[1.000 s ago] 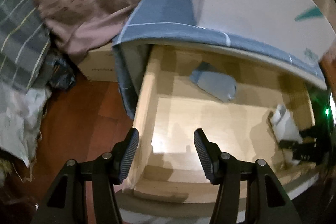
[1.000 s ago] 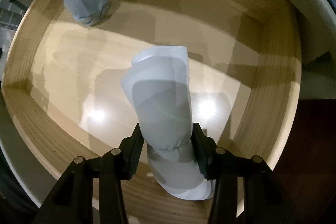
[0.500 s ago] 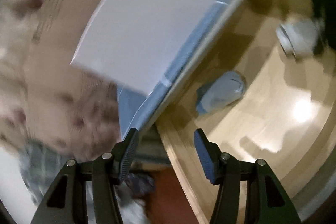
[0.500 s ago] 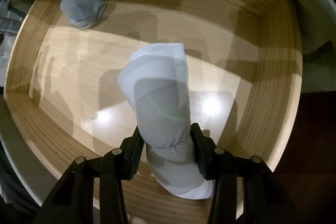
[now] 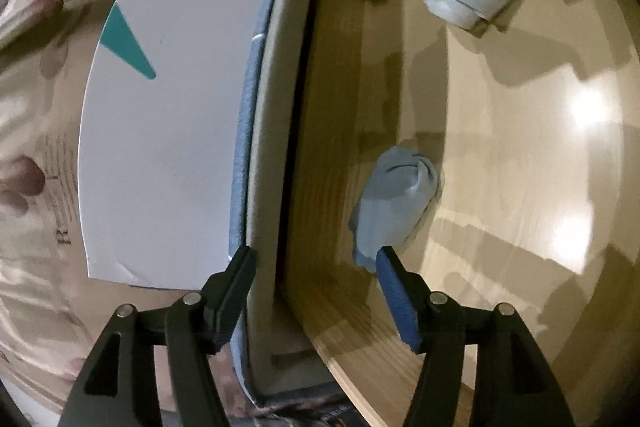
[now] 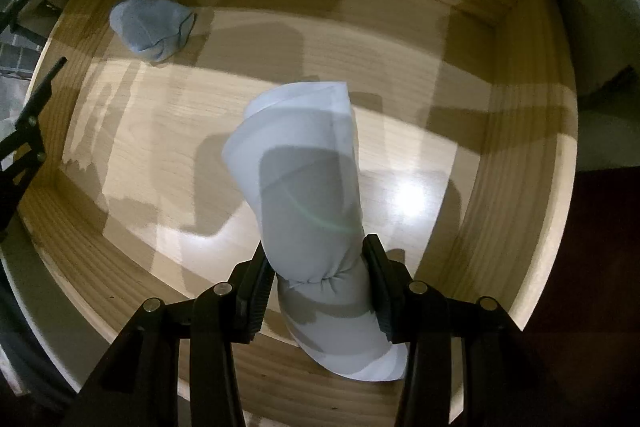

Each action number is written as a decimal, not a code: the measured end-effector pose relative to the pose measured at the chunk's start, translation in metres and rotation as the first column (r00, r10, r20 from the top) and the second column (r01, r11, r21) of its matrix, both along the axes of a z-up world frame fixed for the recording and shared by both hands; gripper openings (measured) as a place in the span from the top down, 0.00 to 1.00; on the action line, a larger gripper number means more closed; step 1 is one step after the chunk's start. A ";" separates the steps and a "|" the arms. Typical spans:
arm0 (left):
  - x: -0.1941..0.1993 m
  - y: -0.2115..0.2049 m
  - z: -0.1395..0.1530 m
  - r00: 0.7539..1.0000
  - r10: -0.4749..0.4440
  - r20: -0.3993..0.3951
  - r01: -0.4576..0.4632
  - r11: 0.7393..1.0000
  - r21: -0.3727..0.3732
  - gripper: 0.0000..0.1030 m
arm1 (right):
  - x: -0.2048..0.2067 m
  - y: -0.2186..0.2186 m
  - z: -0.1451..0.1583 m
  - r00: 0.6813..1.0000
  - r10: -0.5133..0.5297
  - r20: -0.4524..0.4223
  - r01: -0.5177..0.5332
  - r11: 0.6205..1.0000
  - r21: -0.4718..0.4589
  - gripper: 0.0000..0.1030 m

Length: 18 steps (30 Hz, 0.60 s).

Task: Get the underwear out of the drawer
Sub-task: 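Lower the left gripper onto the grey sock while the right gripper holds the white sock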

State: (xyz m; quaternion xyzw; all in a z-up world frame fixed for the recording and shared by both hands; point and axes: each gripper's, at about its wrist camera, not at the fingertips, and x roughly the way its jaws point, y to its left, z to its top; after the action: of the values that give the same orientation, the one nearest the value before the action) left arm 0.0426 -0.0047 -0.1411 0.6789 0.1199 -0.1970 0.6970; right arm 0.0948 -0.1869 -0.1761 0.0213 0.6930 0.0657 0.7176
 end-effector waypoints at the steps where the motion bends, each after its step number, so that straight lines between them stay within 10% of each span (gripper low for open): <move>1: 0.001 0.001 0.000 1.000 -0.009 -0.006 0.009 1.000 0.007 0.39 | 0.000 0.000 0.000 1.000 -0.002 -0.001 0.002 1.000 0.003 0.59; 18: 0.037 -0.023 -0.027 0.993 -0.073 -0.093 0.083 0.990 0.111 0.39 | -0.001 -0.019 0.001 1.000 -0.022 -0.001 0.022 0.999 0.042 0.58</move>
State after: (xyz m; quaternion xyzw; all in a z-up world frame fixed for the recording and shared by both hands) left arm 0.0793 -0.0281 -0.1680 0.7127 0.1350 -0.2469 0.6426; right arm 0.0941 -0.2056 -0.1753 0.0438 0.6915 0.0722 0.7174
